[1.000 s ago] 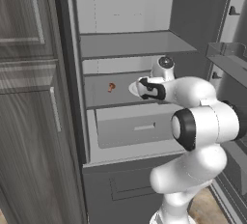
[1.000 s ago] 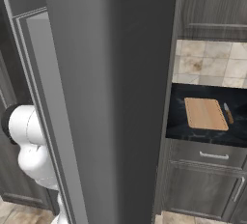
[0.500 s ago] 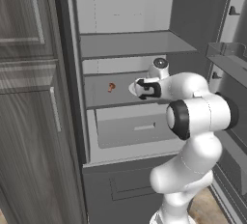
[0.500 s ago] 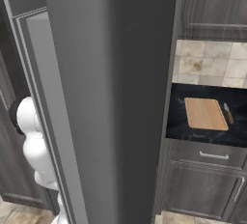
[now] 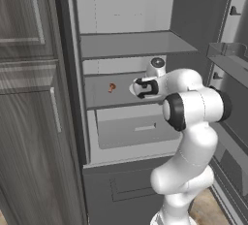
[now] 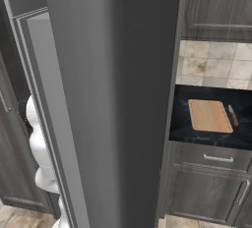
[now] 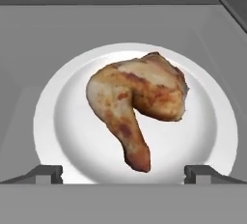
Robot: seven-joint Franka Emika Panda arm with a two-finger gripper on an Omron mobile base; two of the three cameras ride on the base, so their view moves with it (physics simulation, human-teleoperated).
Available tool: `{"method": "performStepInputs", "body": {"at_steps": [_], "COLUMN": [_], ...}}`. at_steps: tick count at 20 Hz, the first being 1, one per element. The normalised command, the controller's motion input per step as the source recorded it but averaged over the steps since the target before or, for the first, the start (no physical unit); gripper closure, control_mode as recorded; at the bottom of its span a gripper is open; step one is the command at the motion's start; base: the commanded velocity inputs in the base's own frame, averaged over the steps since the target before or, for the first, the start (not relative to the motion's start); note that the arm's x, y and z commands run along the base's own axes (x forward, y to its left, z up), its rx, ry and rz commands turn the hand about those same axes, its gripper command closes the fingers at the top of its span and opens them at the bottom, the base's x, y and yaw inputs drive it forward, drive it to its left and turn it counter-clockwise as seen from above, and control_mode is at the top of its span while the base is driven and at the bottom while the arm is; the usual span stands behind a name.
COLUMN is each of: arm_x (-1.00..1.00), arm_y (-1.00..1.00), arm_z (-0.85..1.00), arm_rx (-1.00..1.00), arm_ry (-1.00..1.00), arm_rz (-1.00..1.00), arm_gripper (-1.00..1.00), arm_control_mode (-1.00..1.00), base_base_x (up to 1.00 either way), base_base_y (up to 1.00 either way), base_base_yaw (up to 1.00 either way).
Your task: Retrieve the chicken drumstick from the fridge and place it on the cutting board.
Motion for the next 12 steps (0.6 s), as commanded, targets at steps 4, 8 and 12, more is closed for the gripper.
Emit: {"method": "performStepInputs", "body": {"at_steps": [4,8,12], "arm_x": [0.28,0.28,0.27], "arm_y": [0.0,0.0,0.0], "arm_z": [-0.12,-0.19,-0.23], "arm_rx": [0.0,0.0,0.0], "arm_ry": [0.0,0.0,0.0], "arm_rz": [0.0,0.0,0.0], "arm_gripper": [-1.0,-1.0,-1.0], "arm_control_mode": [-1.0,-1.0,-1.0], "base_base_x": [0.0,0.0,0.0], "base_base_y": [0.0,0.0,0.0], "base_base_yaw": [0.0,0.0,0.0]}}
